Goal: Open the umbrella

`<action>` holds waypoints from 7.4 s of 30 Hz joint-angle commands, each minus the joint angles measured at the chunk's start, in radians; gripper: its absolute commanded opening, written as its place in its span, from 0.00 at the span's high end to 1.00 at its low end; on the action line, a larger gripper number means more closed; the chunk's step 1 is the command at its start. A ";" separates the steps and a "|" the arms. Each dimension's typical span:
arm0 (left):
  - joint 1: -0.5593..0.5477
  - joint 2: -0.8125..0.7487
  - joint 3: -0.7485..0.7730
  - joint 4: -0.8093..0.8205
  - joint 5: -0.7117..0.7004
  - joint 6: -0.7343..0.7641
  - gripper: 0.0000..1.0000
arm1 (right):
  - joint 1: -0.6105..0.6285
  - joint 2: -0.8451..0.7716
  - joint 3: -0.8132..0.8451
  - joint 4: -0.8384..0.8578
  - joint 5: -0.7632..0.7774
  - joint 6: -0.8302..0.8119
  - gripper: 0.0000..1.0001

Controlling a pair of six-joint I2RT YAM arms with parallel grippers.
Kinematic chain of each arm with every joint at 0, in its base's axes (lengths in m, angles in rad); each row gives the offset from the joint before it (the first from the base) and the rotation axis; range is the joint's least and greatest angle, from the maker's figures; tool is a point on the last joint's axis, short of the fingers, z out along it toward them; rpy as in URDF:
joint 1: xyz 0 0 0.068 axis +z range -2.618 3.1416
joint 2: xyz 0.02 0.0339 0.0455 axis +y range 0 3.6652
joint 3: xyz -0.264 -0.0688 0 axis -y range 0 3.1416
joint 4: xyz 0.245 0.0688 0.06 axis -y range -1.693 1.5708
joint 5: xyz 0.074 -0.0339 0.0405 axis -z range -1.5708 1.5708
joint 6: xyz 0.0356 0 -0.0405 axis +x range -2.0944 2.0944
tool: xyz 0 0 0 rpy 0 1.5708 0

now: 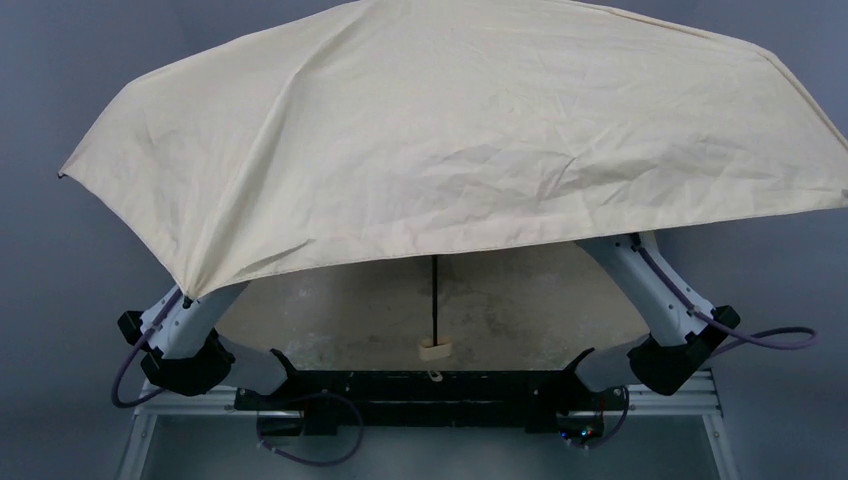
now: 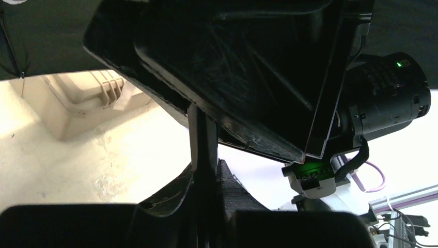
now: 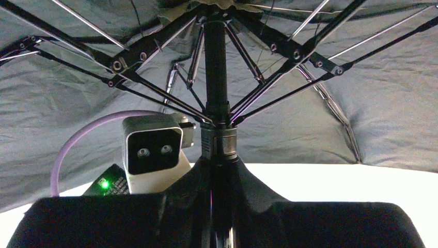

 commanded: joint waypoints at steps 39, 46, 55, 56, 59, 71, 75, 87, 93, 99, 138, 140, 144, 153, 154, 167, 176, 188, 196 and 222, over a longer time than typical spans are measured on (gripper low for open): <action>-0.011 -0.121 -0.164 0.050 0.129 0.040 1.00 | -0.023 0.051 0.023 0.441 0.192 0.178 1.00; -0.084 -0.189 -0.366 0.059 0.114 0.033 1.00 | -0.074 0.298 0.479 0.511 0.270 0.118 1.00; -0.137 -0.178 -0.413 0.051 0.121 0.025 1.00 | -0.106 0.502 0.830 0.489 0.433 0.170 0.91; -0.142 -0.176 -0.413 0.044 0.122 0.025 1.00 | -0.116 0.506 0.834 0.488 0.448 0.180 0.88; -0.156 -0.173 -0.430 0.048 0.127 0.021 1.00 | -0.147 0.530 0.872 0.490 0.478 0.214 0.77; -0.182 -0.152 -0.432 0.049 0.125 0.014 1.00 | -0.201 0.504 0.826 0.494 0.483 0.279 0.98; -0.182 -0.144 -0.433 0.057 0.134 0.009 1.00 | -0.209 0.494 0.820 0.491 0.485 0.279 1.00; -0.142 -0.087 -0.215 -0.046 0.093 0.081 1.00 | -0.203 0.232 0.267 0.645 0.265 0.347 0.88; -0.101 -0.046 -0.157 -0.052 0.107 0.091 1.00 | -0.200 0.131 0.098 0.659 0.175 0.358 0.41; -0.094 -0.008 -0.100 -0.047 0.111 0.091 1.00 | -0.169 0.065 -0.012 0.640 0.118 0.335 0.39; -0.021 -0.177 -0.262 0.036 0.091 0.102 1.00 | -0.160 0.074 0.047 0.422 0.111 0.185 0.88; -0.026 -0.210 -0.340 0.053 0.097 0.087 1.00 | -0.165 0.141 0.172 0.450 0.139 0.194 0.94; -0.045 -0.254 -0.488 0.079 0.090 0.057 1.00 | -0.166 0.343 0.565 0.458 0.188 0.191 1.00; -0.135 -0.231 -0.628 0.133 0.086 0.010 1.00 | -0.174 0.525 0.922 0.453 0.392 0.153 0.96; -0.139 -0.226 -0.634 0.127 0.082 0.009 1.00 | -0.174 0.535 0.942 0.453 0.396 0.152 0.94; -0.154 -0.179 -0.656 0.064 0.096 0.056 1.00 | -0.183 0.548 0.991 0.460 0.510 0.203 0.88; -0.165 -0.172 -0.652 0.025 0.069 0.073 1.00 | -0.213 0.498 0.918 0.479 0.374 0.231 1.00; -0.144 -0.085 -0.337 -0.095 -0.063 0.157 0.29 | -0.214 0.247 0.433 0.600 0.067 0.152 1.00; -0.112 -0.048 -0.242 -0.102 -0.057 0.173 0.00 | -0.215 0.127 0.222 0.563 -0.018 0.050 1.00; -0.165 -0.091 -0.686 -0.167 0.163 0.267 1.00 | -0.325 0.550 0.967 0.455 0.389 0.198 0.88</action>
